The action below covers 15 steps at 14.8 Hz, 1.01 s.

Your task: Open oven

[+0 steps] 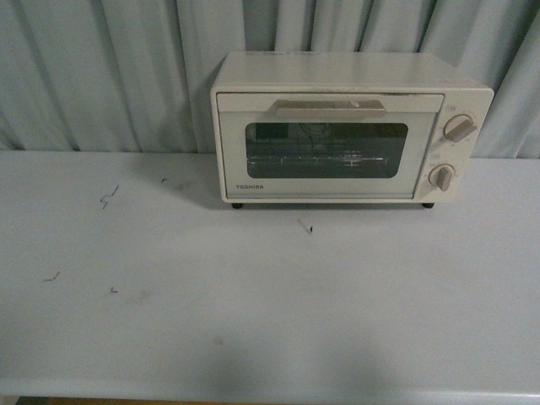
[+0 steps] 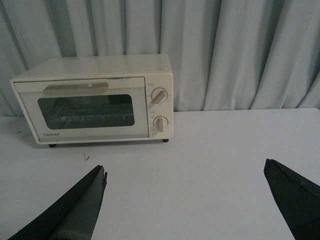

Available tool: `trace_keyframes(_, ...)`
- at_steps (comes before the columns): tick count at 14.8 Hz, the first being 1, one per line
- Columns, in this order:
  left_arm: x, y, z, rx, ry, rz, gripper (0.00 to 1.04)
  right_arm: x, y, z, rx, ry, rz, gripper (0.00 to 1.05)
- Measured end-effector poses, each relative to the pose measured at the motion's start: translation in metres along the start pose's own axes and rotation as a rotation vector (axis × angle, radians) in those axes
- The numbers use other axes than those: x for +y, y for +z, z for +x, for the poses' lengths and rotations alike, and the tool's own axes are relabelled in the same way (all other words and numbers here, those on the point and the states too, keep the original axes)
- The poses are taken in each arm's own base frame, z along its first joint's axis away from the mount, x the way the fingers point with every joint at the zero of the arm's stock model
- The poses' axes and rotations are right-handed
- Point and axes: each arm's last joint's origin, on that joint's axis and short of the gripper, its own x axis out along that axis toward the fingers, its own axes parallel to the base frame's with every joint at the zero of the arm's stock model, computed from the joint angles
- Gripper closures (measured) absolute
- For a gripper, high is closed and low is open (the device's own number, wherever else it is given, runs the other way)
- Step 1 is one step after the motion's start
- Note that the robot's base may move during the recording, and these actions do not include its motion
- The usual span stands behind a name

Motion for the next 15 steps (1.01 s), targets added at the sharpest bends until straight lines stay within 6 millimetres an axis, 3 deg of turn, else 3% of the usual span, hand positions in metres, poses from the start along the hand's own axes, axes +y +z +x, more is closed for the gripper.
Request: trace_keyframes(15, 0.0000, -0.0006, 0.0000, 0.006, -0.001, 0.000, 0.07, 0.0000, -0.0009, 0.0001, 0.010, 0.000, 0.000, 0.06)
